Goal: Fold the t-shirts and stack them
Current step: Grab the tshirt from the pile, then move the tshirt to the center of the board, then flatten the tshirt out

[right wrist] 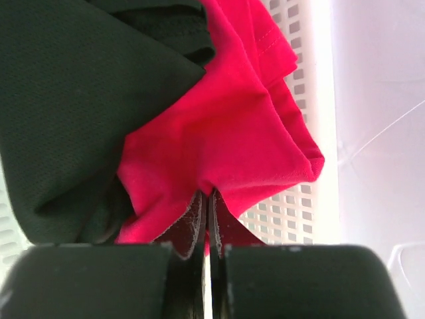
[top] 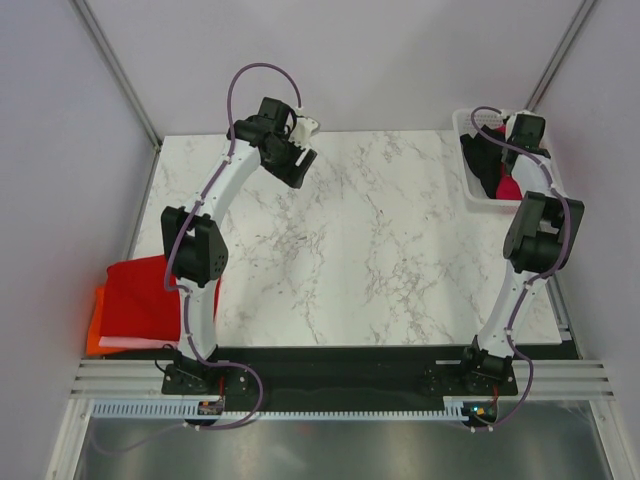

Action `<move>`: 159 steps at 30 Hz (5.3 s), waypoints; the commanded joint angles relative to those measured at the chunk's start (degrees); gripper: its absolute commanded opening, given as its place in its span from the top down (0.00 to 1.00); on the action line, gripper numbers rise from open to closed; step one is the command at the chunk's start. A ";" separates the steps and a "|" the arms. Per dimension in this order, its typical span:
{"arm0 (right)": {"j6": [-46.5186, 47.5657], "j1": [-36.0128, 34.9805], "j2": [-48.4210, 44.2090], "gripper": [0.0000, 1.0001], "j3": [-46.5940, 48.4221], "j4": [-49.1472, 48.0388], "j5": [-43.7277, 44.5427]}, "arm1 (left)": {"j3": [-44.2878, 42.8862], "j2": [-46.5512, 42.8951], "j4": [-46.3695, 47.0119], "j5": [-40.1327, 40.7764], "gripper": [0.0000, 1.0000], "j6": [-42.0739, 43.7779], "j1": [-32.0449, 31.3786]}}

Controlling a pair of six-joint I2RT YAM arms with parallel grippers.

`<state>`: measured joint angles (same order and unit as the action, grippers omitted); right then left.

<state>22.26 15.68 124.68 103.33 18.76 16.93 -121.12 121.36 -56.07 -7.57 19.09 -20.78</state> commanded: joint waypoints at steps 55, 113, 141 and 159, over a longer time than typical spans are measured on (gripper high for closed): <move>10.25 -45.99 -33.54 0.51 -25.80 10.50 -26.41 | 39.46 -38.12 23.55 -9.56 0.13 -0.19 15.94; 10.43 -55.94 -21.95 0.65 -18.51 9.27 -5.94 | 41.49 -41.56 24.78 -14.31 0.13 -5.03 24.99; 7.71 -52.69 -0.06 0.74 -9.64 15.33 -10.60 | 42.99 -41.38 24.43 -13.87 0.13 -4.76 25.61; 21.94 -62.26 -18.68 0.98 20.14 20.35 -4.89 | 41.23 -39.36 28.83 -8.52 0.12 -8.72 26.57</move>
<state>38.76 -43.42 114.21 114.59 40.69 9.76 -77.93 81.10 -31.11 -18.37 13.54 4.99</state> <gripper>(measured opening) 0.031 0.881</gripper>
